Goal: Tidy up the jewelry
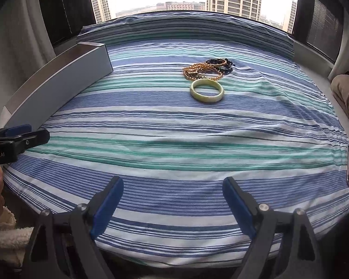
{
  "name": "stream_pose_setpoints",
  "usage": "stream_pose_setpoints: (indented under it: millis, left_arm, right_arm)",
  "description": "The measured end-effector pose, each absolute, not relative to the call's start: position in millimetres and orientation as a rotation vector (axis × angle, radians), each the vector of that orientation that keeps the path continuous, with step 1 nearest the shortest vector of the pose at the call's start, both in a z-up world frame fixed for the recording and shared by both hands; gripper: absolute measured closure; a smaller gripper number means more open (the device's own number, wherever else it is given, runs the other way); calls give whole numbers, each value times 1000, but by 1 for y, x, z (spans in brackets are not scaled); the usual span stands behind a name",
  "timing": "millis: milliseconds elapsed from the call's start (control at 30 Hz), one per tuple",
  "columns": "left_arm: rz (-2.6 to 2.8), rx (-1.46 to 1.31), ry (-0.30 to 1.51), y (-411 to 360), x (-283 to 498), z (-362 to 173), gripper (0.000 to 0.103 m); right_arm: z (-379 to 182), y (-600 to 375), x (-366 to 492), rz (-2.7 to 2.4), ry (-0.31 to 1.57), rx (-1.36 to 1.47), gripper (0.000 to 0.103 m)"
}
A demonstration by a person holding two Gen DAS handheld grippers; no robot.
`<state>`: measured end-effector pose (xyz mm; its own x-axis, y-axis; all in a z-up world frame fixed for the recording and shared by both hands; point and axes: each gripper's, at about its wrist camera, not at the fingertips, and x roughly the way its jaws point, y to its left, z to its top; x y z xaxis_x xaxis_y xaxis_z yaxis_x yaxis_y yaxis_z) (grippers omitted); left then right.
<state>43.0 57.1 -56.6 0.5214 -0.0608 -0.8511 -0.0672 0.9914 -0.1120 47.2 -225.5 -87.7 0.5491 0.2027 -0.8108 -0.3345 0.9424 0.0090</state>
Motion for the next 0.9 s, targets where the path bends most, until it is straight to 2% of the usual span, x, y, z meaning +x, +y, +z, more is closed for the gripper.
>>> stream_pose_setpoints:
  millis: [633, 900]
  left_arm:
    - [-30, -104, 1063, 38, 58, -65, 5]
    - [-193, -88, 1076, -11, 118, -59, 5]
  right_arm:
    - [-94, -252, 59, 286, 954, -100, 14]
    - [-100, -282, 67, 247, 966, -29, 14]
